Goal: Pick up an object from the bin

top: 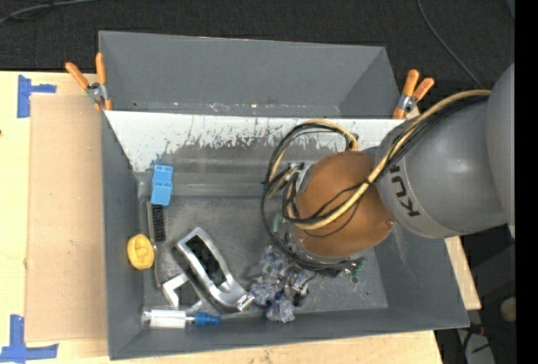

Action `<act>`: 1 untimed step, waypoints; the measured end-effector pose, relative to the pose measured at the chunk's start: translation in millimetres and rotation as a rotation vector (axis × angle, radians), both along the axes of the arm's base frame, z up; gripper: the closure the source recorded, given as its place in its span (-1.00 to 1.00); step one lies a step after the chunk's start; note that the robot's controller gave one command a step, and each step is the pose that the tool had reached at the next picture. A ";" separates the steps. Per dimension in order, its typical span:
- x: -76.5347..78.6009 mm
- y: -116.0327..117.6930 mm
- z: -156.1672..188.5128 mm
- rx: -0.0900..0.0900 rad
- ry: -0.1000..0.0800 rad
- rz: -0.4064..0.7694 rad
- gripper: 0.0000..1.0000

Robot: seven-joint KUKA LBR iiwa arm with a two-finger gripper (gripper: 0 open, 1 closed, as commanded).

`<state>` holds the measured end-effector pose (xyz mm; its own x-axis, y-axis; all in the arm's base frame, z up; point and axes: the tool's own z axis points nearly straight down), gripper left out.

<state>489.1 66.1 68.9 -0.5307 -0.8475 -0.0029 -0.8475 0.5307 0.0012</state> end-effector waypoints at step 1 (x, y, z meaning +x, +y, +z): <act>-2.1 1.2 51.5 0.001 0.006 0.000 1.00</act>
Offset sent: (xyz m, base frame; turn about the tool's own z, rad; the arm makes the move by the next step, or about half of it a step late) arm -0.0033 0.0005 0.0951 -0.0006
